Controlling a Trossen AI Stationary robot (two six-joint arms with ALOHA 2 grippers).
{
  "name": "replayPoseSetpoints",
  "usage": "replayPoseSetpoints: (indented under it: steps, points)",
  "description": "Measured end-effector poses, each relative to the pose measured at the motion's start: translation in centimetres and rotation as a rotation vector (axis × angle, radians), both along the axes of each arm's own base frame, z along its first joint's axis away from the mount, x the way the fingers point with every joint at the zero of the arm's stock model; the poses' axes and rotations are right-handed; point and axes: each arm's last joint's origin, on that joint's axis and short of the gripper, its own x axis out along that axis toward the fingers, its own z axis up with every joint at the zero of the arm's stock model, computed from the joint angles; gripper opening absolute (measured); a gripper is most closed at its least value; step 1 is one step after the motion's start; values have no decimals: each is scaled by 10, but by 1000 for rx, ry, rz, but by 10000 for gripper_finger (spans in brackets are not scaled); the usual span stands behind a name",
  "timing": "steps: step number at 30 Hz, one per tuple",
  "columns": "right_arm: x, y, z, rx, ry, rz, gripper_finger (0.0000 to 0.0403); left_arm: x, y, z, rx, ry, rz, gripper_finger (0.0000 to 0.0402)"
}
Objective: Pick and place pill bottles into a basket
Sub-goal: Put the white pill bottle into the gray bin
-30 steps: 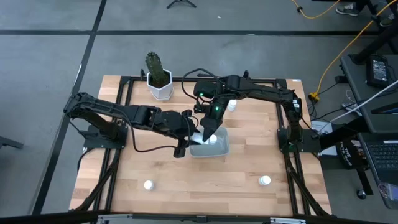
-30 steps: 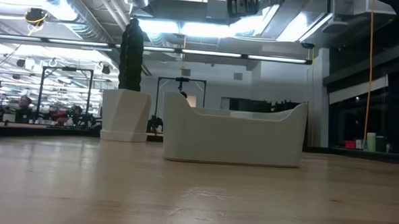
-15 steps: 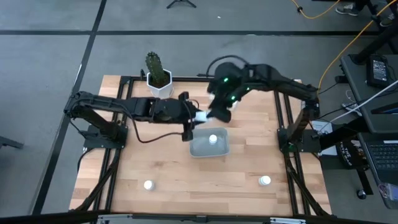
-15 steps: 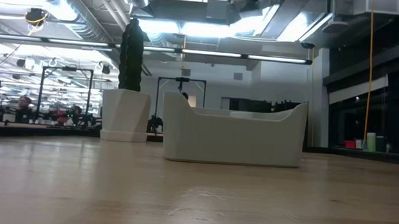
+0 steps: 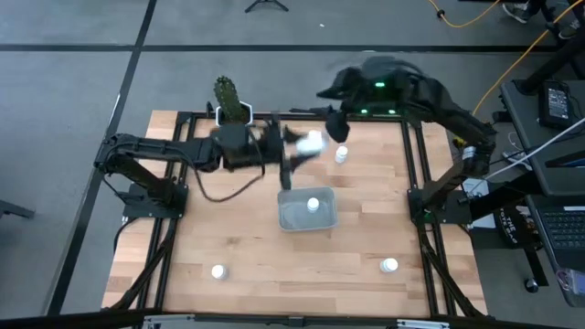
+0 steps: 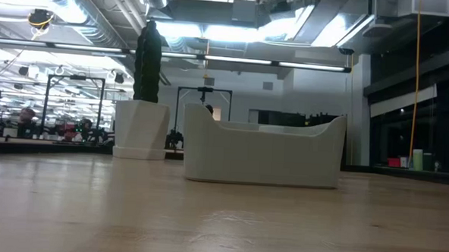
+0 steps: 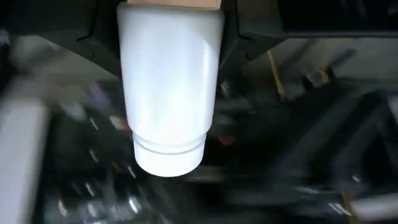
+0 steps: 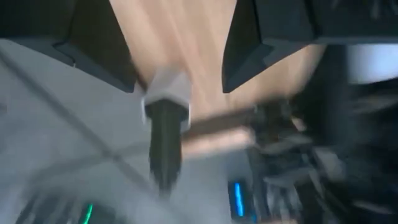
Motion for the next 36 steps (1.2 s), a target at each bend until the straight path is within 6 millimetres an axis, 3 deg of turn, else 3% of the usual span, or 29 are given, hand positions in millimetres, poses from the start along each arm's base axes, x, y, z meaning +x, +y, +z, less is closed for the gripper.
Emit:
replayPoseSetpoints:
  steps: [4,14,19,23,26,32,36]
  points:
    - [-9,1,13,-38,-80,6,241,10,9,2,37,-118,-2,164]
    - [-33,-3,10,-22,39,-5,241,58,31,-48,-46,-134,-58,164]
    - [-57,-3,29,3,13,-41,241,69,39,-53,-73,-296,-93,164]
    - [-72,1,41,25,36,-48,241,76,50,-64,-129,-294,-112,164]
    - [-76,4,33,117,87,-32,241,81,60,-74,-183,-282,-112,164]
    - [-65,4,-1,281,394,2,241,88,62,-89,-223,-223,-140,164]
    - [-60,7,1,280,367,37,241,87,60,-87,-213,-204,-151,164]
